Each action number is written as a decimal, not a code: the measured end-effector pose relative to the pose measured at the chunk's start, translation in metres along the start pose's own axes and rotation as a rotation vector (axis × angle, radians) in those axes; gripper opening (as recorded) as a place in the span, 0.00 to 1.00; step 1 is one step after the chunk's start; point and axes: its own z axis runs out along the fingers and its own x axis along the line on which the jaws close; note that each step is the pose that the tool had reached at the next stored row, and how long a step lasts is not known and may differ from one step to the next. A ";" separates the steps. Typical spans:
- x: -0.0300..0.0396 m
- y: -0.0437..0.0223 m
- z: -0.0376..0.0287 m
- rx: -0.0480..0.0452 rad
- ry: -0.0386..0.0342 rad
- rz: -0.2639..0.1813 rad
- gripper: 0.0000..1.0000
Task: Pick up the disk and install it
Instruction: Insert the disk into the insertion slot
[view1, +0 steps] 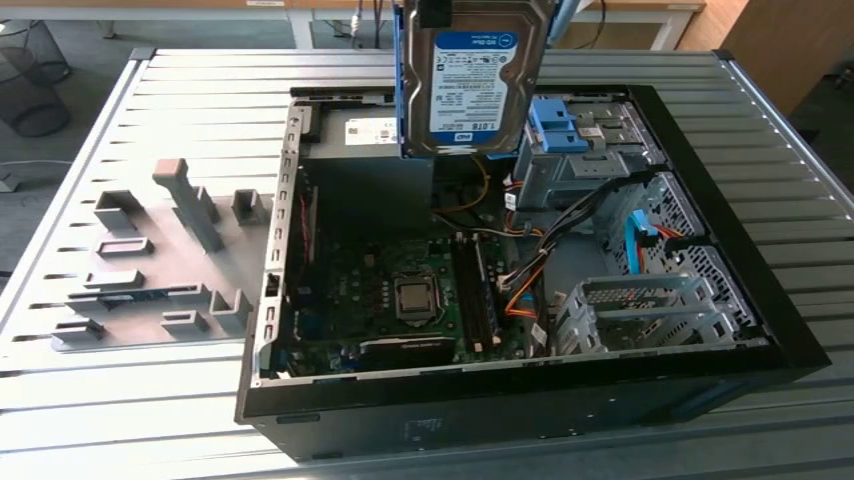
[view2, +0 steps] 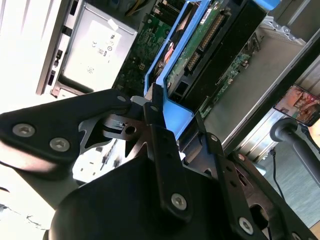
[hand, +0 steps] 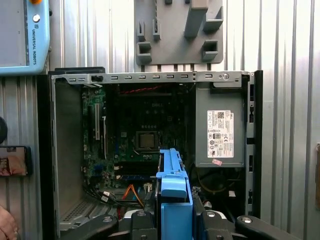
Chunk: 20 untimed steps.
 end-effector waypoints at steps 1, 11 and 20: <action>0.0000 -0.0010 0.0000 0.0000 0.0000 0.000 0.36; 0.0004 -0.0013 0.0000 -0.0001 0.0002 0.000 0.36; 0.0264 -0.0016 0.0030 0.0000 0.0012 0.000 0.36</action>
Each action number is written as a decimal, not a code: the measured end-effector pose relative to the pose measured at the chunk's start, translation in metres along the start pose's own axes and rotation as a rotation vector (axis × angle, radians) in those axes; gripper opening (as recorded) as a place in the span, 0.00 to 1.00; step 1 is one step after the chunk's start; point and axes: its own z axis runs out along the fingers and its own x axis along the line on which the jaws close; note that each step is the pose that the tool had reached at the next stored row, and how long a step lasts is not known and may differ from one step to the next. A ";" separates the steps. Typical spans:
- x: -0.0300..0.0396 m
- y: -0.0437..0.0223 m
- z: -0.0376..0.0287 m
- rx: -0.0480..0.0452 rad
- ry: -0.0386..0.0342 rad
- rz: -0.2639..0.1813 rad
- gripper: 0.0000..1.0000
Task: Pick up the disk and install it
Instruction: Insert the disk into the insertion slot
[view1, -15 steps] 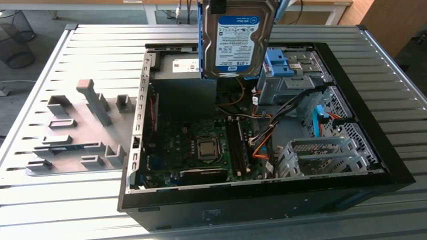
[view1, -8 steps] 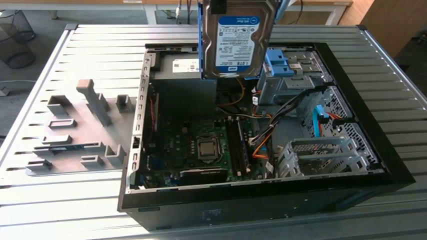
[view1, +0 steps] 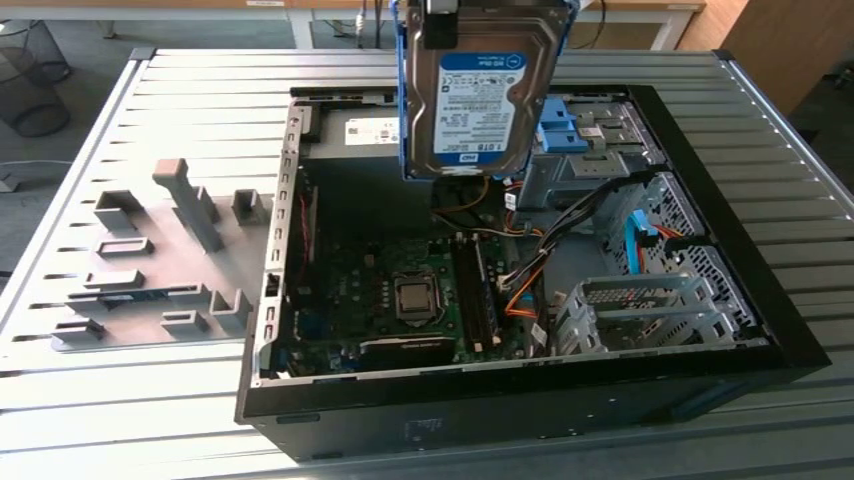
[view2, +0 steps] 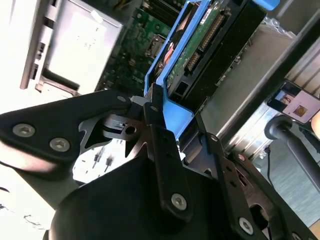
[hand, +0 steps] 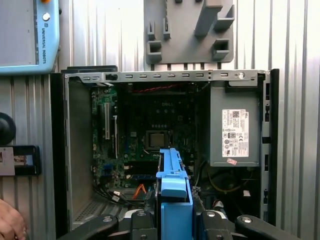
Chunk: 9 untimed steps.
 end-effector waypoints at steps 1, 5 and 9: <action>0.0045 -0.0001 0.0008 0.0000 -0.0001 0.000 0.36; 0.0227 -0.0003 0.0040 0.0000 0.0000 0.000 0.36; 0.0360 -0.0005 0.0060 0.0001 0.0000 0.000 0.36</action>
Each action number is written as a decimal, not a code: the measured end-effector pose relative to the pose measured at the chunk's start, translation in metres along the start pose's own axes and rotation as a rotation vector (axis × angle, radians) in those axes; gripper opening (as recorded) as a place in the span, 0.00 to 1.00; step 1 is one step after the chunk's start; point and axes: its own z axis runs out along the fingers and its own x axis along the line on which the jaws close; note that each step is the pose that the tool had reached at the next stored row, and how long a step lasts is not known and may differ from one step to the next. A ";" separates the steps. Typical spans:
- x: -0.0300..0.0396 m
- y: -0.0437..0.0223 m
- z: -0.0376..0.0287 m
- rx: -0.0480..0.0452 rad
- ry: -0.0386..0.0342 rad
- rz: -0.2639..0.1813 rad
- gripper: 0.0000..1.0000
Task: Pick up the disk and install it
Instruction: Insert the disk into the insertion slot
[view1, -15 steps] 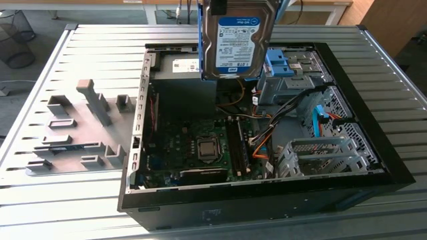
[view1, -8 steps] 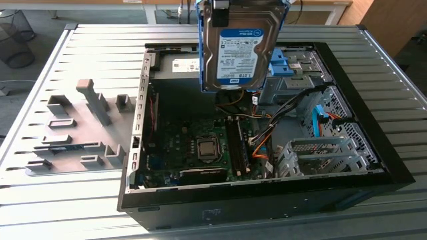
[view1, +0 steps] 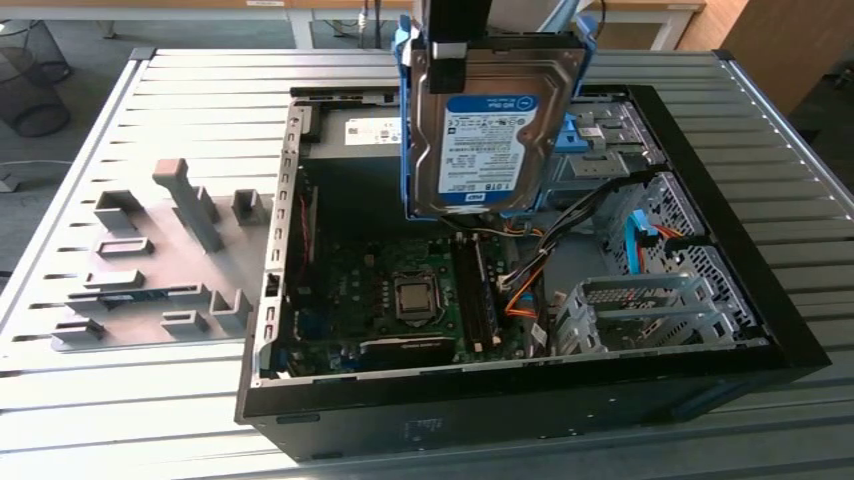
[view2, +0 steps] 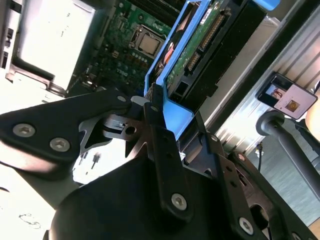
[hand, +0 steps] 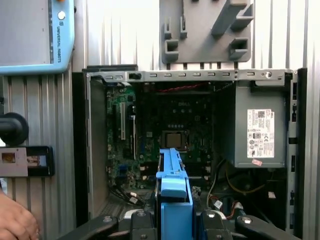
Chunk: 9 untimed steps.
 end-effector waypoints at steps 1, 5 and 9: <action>0.0002 0.0000 0.0001 -0.0001 0.0008 0.000 0.36; 0.0006 -0.0056 0.0008 -0.0006 0.0021 0.000 0.36; 0.0004 -0.0224 0.0027 -0.0034 0.0022 0.000 0.36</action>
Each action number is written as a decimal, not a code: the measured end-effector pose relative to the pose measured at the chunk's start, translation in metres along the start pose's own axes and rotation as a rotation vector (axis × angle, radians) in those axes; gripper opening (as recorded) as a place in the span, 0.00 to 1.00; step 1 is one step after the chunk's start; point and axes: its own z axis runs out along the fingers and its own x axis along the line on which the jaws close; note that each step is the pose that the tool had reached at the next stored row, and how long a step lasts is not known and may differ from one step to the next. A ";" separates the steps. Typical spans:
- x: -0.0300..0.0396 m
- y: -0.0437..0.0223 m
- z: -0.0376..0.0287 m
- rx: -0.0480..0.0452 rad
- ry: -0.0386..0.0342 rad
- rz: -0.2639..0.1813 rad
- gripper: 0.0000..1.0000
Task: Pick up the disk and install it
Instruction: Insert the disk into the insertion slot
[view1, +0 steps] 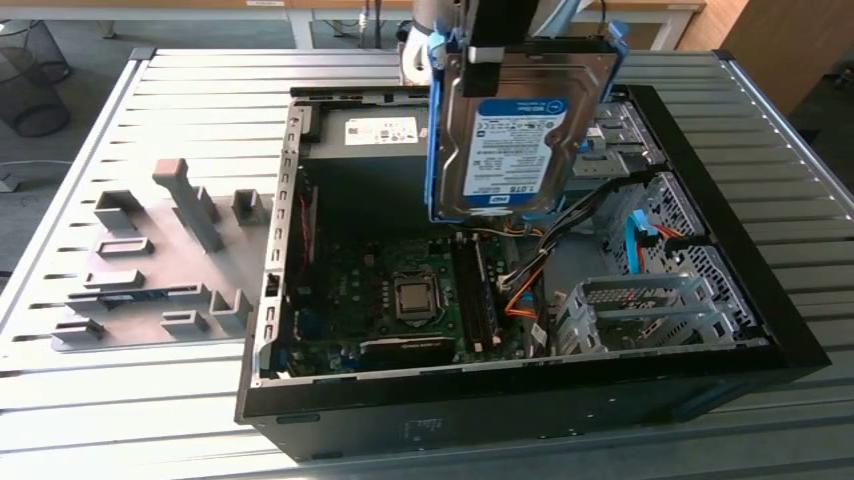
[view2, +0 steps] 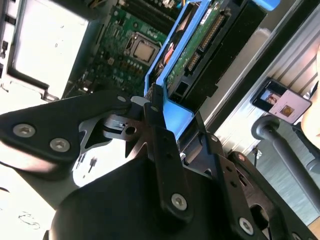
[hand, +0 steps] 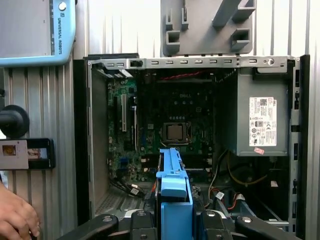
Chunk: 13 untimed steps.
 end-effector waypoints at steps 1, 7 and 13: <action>0.0006 -0.0022 0.0005 0.0000 -0.0002 0.000 0.36; 0.0143 -0.0039 0.0021 0.0000 -0.0005 0.000 0.36; 0.0333 -0.0049 0.0044 0.0000 -0.0014 0.000 0.36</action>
